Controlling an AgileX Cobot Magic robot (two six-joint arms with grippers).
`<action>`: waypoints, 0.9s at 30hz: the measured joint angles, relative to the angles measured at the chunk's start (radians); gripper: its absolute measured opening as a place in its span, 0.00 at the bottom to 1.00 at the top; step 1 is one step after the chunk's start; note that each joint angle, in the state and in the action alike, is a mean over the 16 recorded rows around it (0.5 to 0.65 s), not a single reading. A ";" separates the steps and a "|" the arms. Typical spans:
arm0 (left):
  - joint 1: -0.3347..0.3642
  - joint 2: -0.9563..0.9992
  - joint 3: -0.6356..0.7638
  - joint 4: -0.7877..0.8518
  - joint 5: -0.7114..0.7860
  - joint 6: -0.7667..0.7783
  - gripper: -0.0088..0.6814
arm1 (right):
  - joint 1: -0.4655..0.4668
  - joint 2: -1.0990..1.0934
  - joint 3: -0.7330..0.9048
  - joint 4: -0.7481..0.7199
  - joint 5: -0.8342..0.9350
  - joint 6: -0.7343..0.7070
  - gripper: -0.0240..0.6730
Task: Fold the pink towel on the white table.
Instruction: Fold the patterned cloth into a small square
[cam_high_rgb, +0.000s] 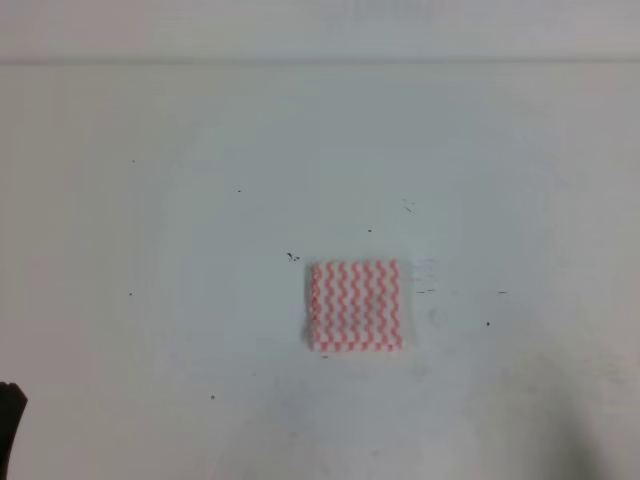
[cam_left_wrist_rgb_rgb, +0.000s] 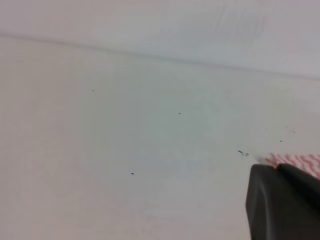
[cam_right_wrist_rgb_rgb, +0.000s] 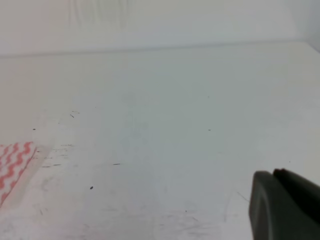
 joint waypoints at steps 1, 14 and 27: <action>0.000 0.000 0.000 0.000 -0.001 0.000 0.01 | 0.000 0.000 0.000 0.000 0.000 0.000 0.00; 0.073 -0.021 -0.005 0.411 0.081 -0.383 0.00 | 0.000 0.001 -0.001 0.000 -0.001 0.000 0.00; 0.249 -0.181 -0.007 1.294 0.386 -1.249 0.00 | 0.000 0.001 -0.001 0.000 -0.001 0.000 0.00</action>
